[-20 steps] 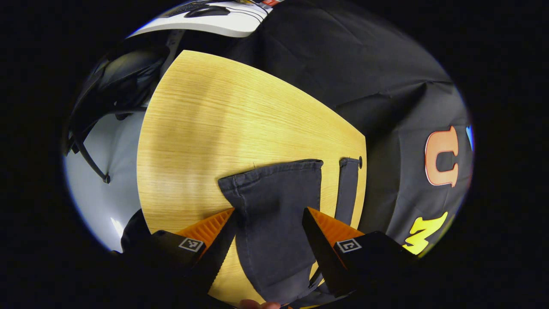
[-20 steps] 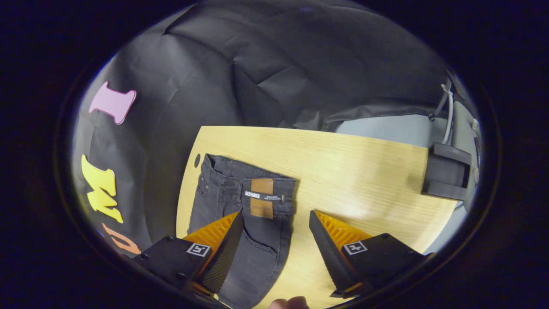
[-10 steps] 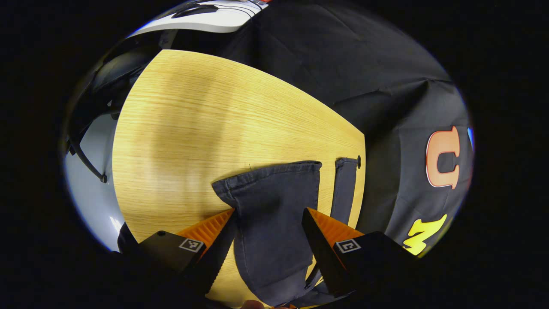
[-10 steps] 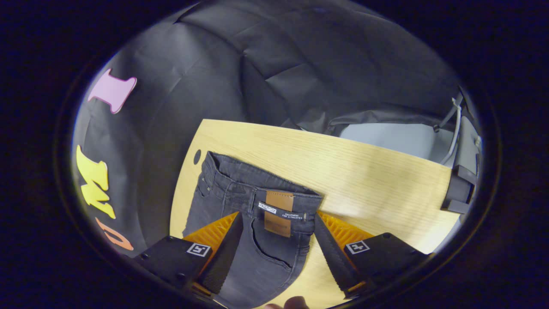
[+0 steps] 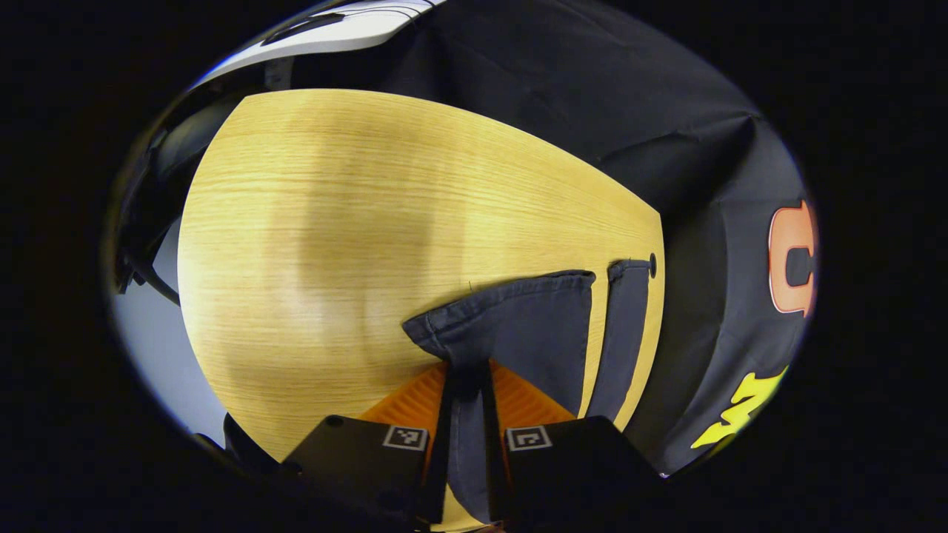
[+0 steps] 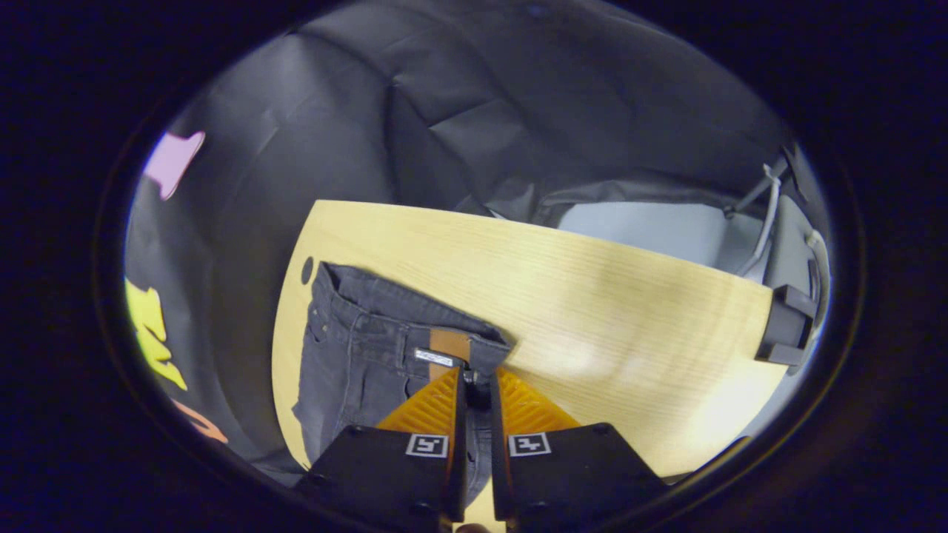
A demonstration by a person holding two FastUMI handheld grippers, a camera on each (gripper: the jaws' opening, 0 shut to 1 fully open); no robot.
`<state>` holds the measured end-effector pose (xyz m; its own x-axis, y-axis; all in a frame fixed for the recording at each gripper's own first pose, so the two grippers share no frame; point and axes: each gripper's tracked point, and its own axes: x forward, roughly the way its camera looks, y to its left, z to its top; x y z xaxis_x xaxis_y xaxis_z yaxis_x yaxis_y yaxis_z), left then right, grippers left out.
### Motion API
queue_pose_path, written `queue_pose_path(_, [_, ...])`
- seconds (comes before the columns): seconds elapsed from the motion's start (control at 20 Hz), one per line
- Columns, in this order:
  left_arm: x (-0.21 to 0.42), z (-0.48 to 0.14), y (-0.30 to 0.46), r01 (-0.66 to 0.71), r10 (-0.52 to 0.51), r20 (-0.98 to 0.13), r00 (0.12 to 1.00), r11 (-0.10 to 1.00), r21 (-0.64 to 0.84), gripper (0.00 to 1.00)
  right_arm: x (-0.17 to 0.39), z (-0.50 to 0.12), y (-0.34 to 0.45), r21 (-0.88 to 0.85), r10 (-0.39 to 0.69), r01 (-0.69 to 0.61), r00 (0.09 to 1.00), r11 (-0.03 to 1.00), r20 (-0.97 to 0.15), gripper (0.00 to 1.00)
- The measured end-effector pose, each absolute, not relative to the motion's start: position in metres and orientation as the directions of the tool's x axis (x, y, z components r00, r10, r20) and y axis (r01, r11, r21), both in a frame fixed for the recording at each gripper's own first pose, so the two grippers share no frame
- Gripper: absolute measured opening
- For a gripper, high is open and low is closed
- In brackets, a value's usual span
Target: Grasp the waist and the cuffs of the jeans and fold them to make the two legs overlap; first hold the waist and fold one-third of the jeans toward the cuffs, then hold the cuffs and fold the remaining one-third in the same direction to finish folding.
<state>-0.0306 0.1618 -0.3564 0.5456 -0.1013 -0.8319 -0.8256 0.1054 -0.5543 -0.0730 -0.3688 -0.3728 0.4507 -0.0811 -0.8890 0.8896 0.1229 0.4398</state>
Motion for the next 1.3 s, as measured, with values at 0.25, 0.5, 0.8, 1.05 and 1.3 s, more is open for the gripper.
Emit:
queue_pose_path(0.25, [-0.028,-0.351,0.161,-0.814,-0.135,-0.816,0.561,0.084,-0.574,0.07,-0.074,-0.368,-0.369,0.459,-0.072,0.878,0.471,0.138,-0.879,0.15])
queue_pose_path(0.5, [-0.017,-0.326,0.16,-0.785,-0.146,-0.785,0.603,0.068,-0.616,0.04,-0.068,-0.349,-0.366,0.498,-0.054,0.854,0.51,0.151,-0.858,0.15])
queue_pose_path(0.8, [0.005,-0.283,0.156,-0.75,-0.157,-0.751,0.641,0.077,-0.657,0.04,-0.06,-0.329,-0.366,0.497,-0.063,0.85,0.513,0.172,-0.856,0.01])
queue_pose_path(1.05, [0.041,-0.244,0.154,-0.705,-0.188,-0.716,0.672,0.132,-0.697,0.04,-0.031,-0.289,-0.36,0.574,-0.014,0.798,0.586,0.184,-0.81,0.01])
queue_pose_path(1.3, [0.078,-0.218,0.156,-0.673,-0.218,-0.698,0.682,0.188,-0.716,0.04,-0.004,-0.251,-0.361,0.627,0.013,0.748,0.64,0.219,-0.768,0.01])
